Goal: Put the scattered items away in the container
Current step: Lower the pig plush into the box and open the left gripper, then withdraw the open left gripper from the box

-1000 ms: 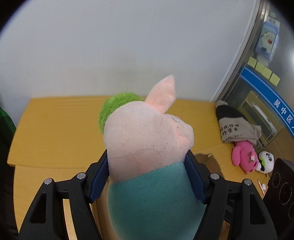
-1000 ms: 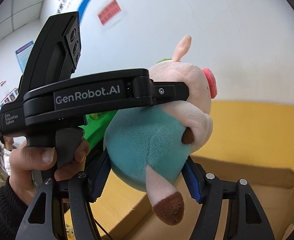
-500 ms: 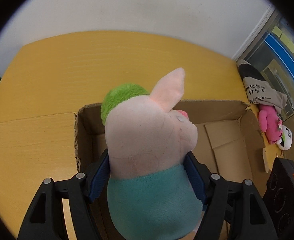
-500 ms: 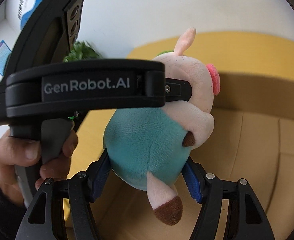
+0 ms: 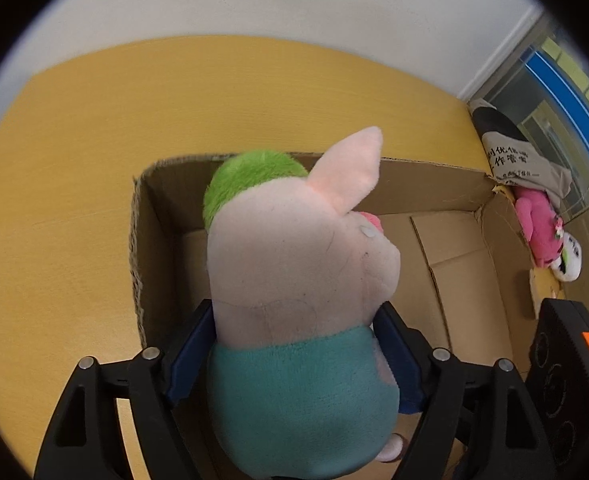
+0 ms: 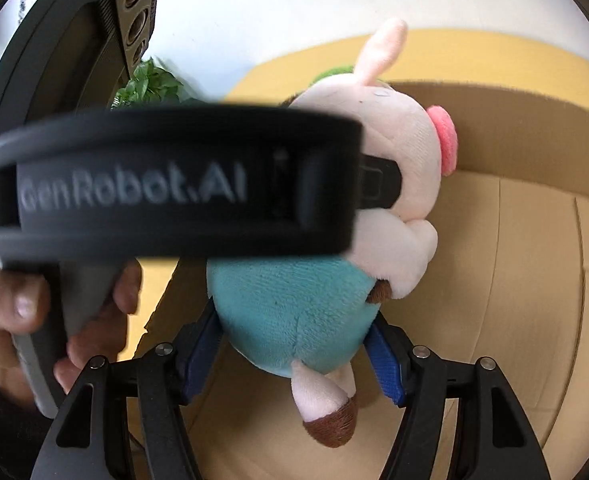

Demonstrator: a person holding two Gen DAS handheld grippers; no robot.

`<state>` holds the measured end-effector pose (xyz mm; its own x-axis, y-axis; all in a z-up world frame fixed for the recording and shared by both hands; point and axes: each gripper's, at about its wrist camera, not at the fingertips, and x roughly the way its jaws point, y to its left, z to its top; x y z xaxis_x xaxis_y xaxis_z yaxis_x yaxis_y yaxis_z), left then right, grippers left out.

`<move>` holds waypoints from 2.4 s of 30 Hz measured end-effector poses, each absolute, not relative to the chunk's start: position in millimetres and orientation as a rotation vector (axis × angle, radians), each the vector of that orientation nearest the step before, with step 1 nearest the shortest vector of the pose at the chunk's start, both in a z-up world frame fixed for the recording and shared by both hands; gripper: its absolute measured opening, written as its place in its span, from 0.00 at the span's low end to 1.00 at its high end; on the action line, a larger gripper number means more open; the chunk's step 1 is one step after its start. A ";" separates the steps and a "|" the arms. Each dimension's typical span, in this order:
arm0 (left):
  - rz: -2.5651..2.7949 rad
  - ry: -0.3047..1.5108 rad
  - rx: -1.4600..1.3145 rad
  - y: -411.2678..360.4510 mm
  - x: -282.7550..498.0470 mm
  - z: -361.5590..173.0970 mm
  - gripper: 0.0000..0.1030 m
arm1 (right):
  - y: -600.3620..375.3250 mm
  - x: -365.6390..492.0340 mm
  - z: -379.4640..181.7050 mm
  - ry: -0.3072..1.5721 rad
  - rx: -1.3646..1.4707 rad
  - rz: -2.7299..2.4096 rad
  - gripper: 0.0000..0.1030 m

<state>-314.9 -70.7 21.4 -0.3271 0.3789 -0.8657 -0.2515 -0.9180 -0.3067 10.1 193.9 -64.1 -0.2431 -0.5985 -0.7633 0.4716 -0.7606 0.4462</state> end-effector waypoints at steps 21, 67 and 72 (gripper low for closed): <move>2.343 0.085 -1.409 -71.9 -145.8 64.9 0.78 | 273.0 -39.7 28.4 0.130 1.356 -2.070 0.96; 2.761 -0.261 -0.964 -41.9 84.8 99.2 0.84 | 337.7 89.0 76.3 -0.145 1.026 -2.446 1.00; 2.739 -0.247 -0.988 -26.4 94.4 81.5 0.66 | 331.4 96.9 49.6 -0.236 1.106 -2.421 1.00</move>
